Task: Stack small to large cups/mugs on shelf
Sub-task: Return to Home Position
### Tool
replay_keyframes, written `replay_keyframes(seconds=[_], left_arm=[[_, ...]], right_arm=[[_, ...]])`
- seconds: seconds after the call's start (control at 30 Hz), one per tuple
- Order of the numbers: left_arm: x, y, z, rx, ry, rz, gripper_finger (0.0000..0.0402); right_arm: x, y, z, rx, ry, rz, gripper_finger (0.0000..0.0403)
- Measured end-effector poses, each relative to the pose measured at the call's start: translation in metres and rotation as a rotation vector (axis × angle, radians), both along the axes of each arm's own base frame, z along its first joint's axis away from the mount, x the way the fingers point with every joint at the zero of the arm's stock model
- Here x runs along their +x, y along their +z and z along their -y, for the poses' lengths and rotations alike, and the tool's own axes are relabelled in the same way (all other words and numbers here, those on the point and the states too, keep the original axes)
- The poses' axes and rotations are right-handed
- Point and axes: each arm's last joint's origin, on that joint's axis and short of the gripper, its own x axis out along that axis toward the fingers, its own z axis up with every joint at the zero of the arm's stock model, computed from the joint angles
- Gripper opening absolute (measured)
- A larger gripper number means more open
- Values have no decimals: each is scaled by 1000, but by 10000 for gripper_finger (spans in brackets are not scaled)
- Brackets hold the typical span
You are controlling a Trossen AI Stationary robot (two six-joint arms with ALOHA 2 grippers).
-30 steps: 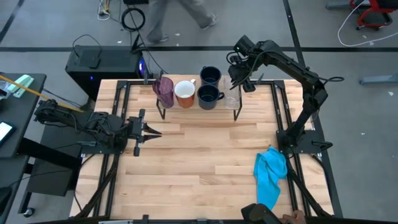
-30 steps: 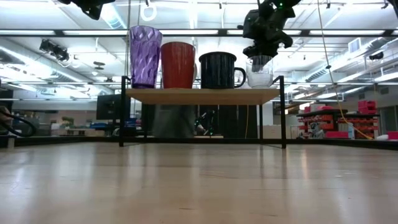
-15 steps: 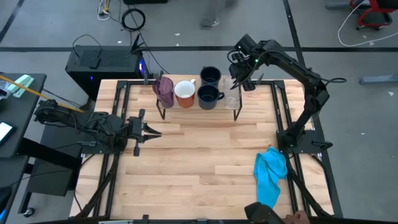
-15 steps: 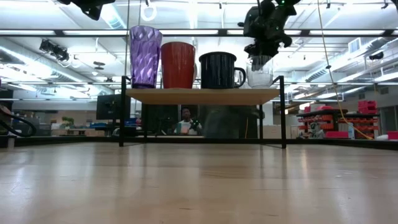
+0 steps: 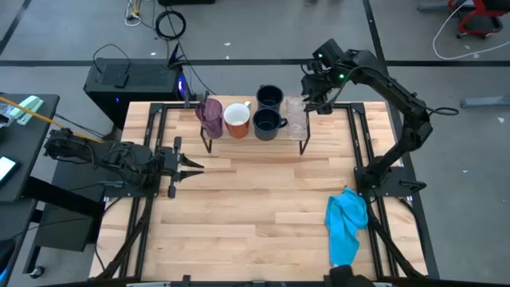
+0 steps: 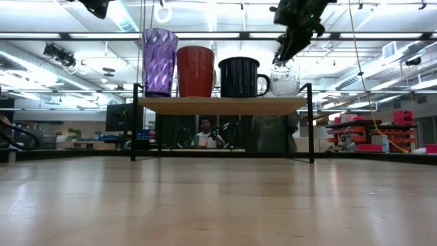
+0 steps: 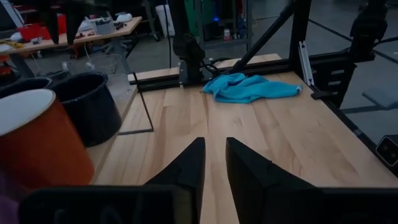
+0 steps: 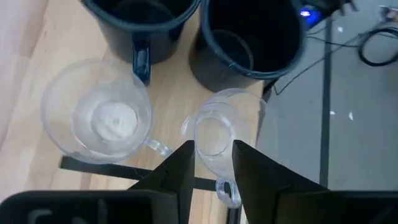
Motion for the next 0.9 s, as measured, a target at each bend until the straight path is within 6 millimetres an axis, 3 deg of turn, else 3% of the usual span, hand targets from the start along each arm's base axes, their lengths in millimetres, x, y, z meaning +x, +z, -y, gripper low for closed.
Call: replay_keyframes(seconds=[0.2,0.37,0.6,0.9], left_arm=[[-4,0,-1,6,-1,-3,64],[-5,-3,-1,-10,5,-37,56],[-7,-10,-2,-69,36,-105,52],[-4,-19,-4,-71,122,-72,52]], right_arm=[[-16,22,-16,83,-147,121,105],[-25,30,-31,195,-130,252,78],[-48,12,-55,182,-135,432,10],[-82,-19,-93,194,-131,634,21]])
